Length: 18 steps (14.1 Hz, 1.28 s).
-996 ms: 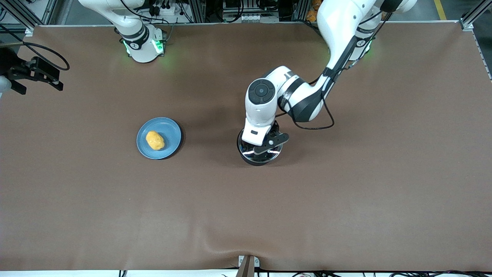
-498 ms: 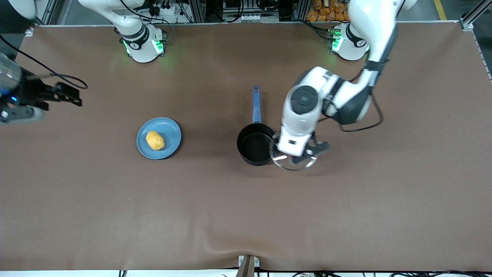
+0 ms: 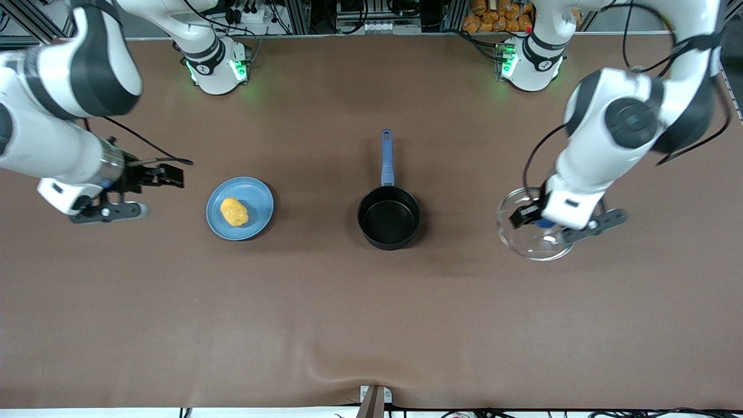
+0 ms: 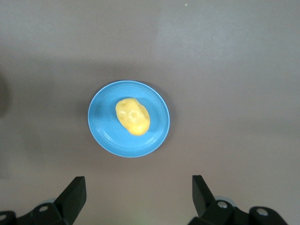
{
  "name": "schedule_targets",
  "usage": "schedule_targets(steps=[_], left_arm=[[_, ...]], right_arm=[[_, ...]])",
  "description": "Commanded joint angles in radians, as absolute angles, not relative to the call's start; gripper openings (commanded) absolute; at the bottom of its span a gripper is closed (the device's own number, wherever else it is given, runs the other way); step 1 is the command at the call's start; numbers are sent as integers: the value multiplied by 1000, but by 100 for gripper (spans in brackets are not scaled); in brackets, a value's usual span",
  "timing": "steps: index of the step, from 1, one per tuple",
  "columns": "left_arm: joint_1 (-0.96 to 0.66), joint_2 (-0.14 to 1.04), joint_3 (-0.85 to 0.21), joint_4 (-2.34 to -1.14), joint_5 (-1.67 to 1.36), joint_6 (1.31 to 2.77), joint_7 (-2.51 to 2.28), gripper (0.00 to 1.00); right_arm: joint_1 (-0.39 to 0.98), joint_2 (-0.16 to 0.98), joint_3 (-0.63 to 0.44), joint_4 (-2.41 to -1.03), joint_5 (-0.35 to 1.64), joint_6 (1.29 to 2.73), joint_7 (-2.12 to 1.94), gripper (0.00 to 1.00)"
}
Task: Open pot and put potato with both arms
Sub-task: 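Lift the lid with the left gripper while the right gripper reaches the potato, then set down the lid with the left gripper while the right gripper grasps the potato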
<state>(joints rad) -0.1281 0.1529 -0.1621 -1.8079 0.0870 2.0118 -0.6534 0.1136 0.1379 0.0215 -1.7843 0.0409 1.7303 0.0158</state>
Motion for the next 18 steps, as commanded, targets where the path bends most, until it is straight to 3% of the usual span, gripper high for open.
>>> schedule_targets(steps=[1,4,9,15,18], left_arm=[[-85,98,-179,-1870,72,2029,-597,18],[-58,95,-178,-1870,49,2026,-552,18],[24,69,-158,-1945,-35,2072,-344,18],[29,104,-144,-2297,-35,2563,-275,18],[35,205,-144,-2318,-25,2663,-272,18]], right_arm=[[129,75,18,-1964,57,1894,31,100],[164,87,20,-2120,58,2119,14,100],[210,185,18,-2186,58,2287,3,100],[195,253,17,-2252,58,2466,-107,100],[204,299,17,-2275,57,2563,-106,100]])
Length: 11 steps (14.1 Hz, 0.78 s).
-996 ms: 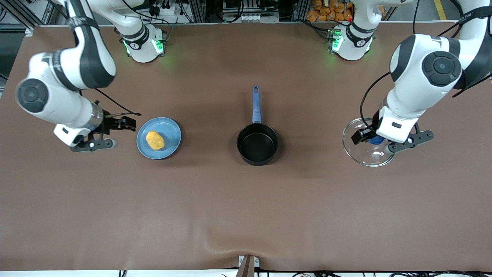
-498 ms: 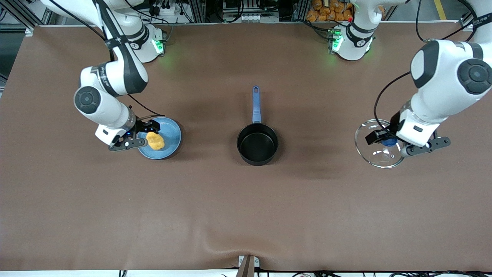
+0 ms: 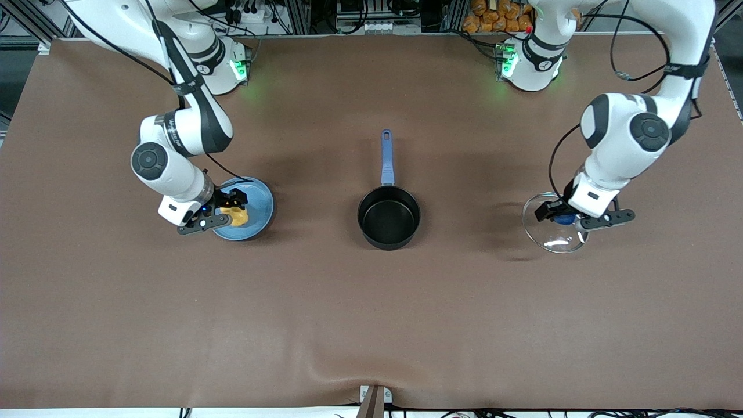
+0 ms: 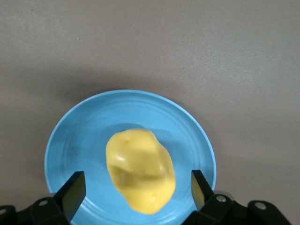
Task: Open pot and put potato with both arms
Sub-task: 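Set down the lid with the left gripper while the right gripper grasps the potato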
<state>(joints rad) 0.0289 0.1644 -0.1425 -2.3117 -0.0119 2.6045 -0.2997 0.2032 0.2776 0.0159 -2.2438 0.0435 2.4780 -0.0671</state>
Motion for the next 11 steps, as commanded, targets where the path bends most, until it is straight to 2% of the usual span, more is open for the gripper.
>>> schedule_targets(steps=[1,2,3,4,6,7,8,9,10,11], left_arm=[[35,248,-144,-2318,-23,2693,-267,18],[35,283,-144,-2318,-21,2733,-262,18],[35,313,-144,-2319,-17,2768,-256,18],[35,327,-144,-2319,-9,2786,-256,18],[35,340,-143,-2318,-6,2787,-256,18],[34,354,-143,-2315,0,2796,-256,22],[34,363,-143,-2316,0,2813,-256,31],[34,367,-143,-2315,2,2819,-256,62],[34,367,-143,-2315,0,2819,-255,100],[34,364,-141,-2315,2,2819,-255,100]], right_arm=[[199,308,17,-2284,57,2588,-113,100],[193,316,17,-2289,57,2595,-117,100],[196,322,17,-2289,57,2597,-117,91],[202,325,17,-2289,57,2603,-115,75],[206,340,17,-2289,57,2621,-115,51],[206,339,17,-2289,57,2617,-115,12],[209,328,18,-2286,57,2605,-112,0],[222,319,20,-2273,57,2585,-100,0],[244,304,20,-2248,58,2554,-86,0],[256,296,20,-2199,57,2475,-27,0]])
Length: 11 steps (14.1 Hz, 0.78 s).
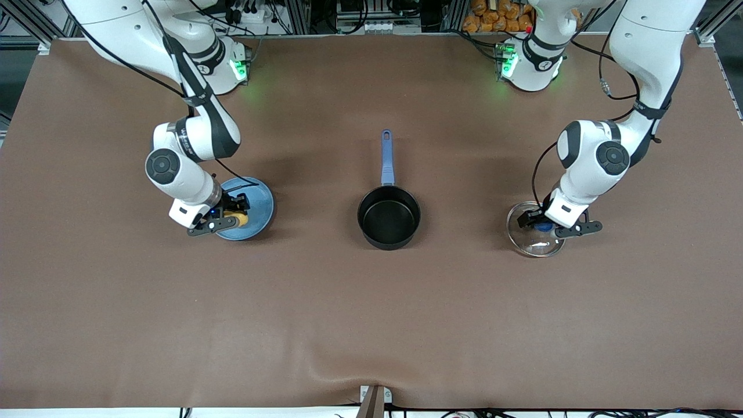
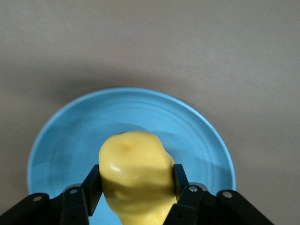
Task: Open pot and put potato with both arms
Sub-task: 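Set down the lid with the left gripper while the right gripper grasps the potato, then carry the potato over the pot with the right gripper while the left gripper withdraws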
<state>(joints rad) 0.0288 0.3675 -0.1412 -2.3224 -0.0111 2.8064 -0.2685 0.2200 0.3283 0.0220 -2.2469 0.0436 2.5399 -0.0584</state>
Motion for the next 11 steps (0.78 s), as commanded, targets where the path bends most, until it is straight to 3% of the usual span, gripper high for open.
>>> schedule_targets(steps=[1,4,7,9,11], left_arm=[[34,364,-141,-2315,2,2819,-255,100],[32,321,-129,-2318,2,2809,-255,100],[28,261,-124,-2315,2,2790,-261,100],[23,194,-121,-2300,2,2685,-261,100],[17,112,-112,-2206,2,2442,-239,100]], right_arm=[[274,293,24,-2130,57,2360,48,0],[385,305,29,-1863,58,2075,312,0],[491,383,29,-1668,118,2033,529,0],[555,466,28,-1530,176,2025,651,0],[638,601,26,-1348,167,1994,838,0]])
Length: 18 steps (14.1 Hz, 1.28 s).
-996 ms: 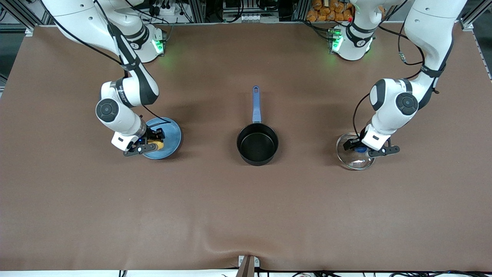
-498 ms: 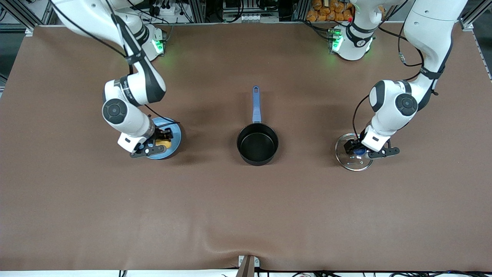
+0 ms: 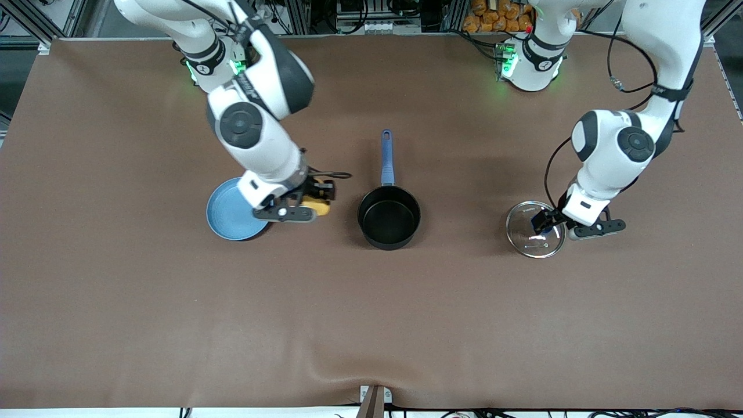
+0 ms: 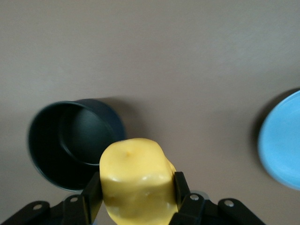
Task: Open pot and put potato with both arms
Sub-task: 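Carry the potato over the pot with the right gripper while the left gripper withdraws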
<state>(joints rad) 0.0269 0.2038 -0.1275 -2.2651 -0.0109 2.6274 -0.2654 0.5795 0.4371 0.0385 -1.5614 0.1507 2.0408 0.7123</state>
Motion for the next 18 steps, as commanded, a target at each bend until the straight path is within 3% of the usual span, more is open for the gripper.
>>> schedule_targets(steps=[1,3,10,18], left_arm=[[17,98,-107,-2131,2,2304,-233,100],[17,97,-104,-1978,3,2066,-209,100],[15,75,-48,-1577,-37,1581,-169,100],[-37,-11,-55,-1571,-40,1513,-169,100]], right_arm=[[667,656,26,-1274,164,1993,889,0],[693,701,26,-1233,164,2006,929,0],[747,822,17,-1215,121,2124,976,0],[781,907,15,-1215,83,2210,1005,0]])
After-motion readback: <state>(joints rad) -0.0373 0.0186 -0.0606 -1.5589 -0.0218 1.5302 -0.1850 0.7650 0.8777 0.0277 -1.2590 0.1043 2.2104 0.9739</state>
